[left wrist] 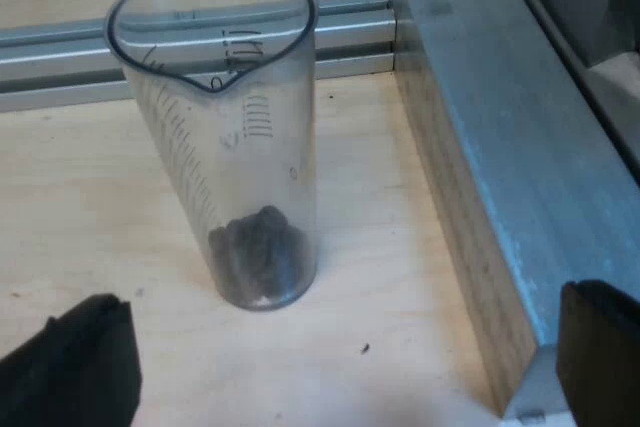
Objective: Pour the beans into the coffee machine
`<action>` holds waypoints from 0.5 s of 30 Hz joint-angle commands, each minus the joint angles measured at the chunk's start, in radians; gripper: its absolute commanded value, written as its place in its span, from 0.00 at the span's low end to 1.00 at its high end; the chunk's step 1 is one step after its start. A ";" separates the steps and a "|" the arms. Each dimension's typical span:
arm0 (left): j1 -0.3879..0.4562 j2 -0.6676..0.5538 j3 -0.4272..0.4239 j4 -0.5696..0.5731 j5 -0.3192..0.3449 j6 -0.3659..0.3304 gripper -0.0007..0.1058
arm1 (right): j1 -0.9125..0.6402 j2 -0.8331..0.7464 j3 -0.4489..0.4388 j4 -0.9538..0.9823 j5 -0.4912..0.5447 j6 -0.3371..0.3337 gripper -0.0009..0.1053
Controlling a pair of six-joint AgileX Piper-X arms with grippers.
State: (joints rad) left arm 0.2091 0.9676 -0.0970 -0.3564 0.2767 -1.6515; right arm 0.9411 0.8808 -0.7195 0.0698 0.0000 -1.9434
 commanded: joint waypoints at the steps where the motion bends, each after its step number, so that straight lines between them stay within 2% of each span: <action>1: -0.005 0.027 -0.005 -0.053 0.008 -0.004 0.81 | 0.001 -0.004 -0.002 -0.013 0.000 -0.007 0.77; 9: -0.005 0.107 -0.028 -0.114 0.002 -0.004 0.81 | 0.001 -0.004 -0.002 -0.013 0.000 -0.007 0.77; 11: -0.005 0.135 -0.056 -0.130 0.002 -0.004 0.81 | 0.001 -0.004 -0.002 -0.013 0.000 -0.007 0.77; 15: -0.005 0.197 -0.098 -0.157 0.002 -0.004 0.81 | 0.001 -0.004 -0.002 -0.013 0.000 0.062 0.77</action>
State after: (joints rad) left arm 0.2091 1.1424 -0.1798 -0.4782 0.2752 -1.6515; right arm 0.9411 0.8808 -0.7195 0.0698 0.0000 -1.9048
